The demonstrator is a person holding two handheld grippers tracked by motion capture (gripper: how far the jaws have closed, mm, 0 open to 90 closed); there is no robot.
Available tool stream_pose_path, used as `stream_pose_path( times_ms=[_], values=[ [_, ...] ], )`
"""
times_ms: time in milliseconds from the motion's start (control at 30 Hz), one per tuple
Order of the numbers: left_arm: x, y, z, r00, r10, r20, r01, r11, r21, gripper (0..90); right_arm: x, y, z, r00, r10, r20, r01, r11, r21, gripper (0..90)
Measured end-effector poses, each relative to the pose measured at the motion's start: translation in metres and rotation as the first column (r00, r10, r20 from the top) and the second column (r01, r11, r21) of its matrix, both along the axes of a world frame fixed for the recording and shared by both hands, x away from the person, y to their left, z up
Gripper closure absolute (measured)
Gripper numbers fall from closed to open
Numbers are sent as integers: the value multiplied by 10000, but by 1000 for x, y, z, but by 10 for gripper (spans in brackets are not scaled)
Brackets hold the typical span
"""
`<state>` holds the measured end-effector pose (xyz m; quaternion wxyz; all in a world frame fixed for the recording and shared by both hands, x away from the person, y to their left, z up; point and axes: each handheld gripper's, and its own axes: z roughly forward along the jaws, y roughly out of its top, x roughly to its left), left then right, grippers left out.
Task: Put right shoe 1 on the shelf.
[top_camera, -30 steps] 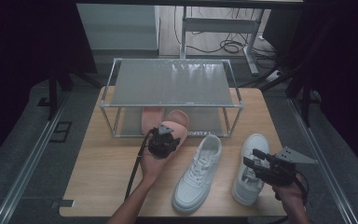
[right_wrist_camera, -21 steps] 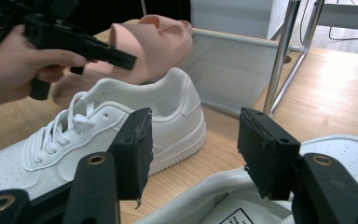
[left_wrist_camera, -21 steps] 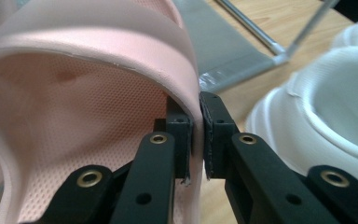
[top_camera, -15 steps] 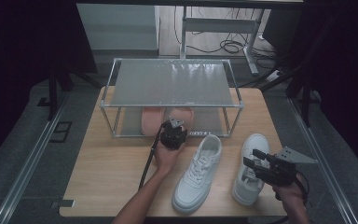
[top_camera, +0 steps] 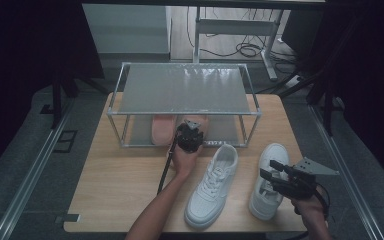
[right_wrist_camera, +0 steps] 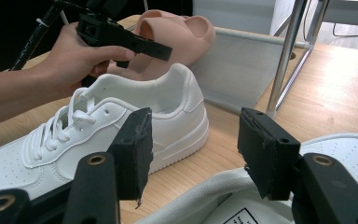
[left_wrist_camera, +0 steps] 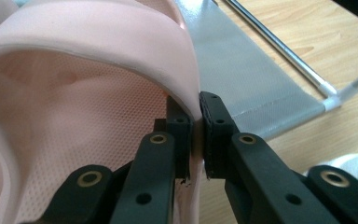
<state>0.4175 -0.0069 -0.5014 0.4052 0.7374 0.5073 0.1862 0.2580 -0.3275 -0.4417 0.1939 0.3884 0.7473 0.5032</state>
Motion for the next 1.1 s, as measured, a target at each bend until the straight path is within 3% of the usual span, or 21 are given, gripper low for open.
stream_pose_path(
  times_ms=[100, 400, 533, 633, 767, 900, 1033, 1100],
  values=[
    [3, -2, -1, 9997, 209, -113, -211, 9997, -158, 832, 0, 0, 0, 10000, 14, 4, -14, 10000, -29, 453],
    [17, -6, -7, 9936, 1083, -315, -1086, 9941, -59, 813, -1, -1, 1, 10000, -25, 28, 25, 10000, 28, 453],
    [18, -5, -6, 9912, 1243, -462, -1247, 9922, -70, 694, -1, -2, 1, 10000, -30, 18, 30, 10000, 39, 453],
    [13, -2, -3, 9940, 979, -479, -984, 9951, -93, 608, -1, -2, 1, 10000, -22, 7, 22, 10000, 38, 453],
    [4, 10, 2, 9961, 691, -555, -701, 9974, -168, 580, -1, -2, 1, 10000, -34, 20, 34, 10000, 26, 453],
    [-9, 25, 6, 9986, 357, -388, -362, 9993, -116, 580, -1, -1, 1, 10000, -32, 23, 32, 10000, -11, 453],
    [-23, 40, 8, 9996, -115, -242, 101, 9982, -597, 612, -1, 0, 0, 10000, -56, 7, 56, 10000, -27, 453],
    [-30, 47, 9, 9992, -389, -111, 383, 9977, -553, 640, -1, 0, 0, 10000, -55, -4, 55, 10000, -23, 453]
  ],
)
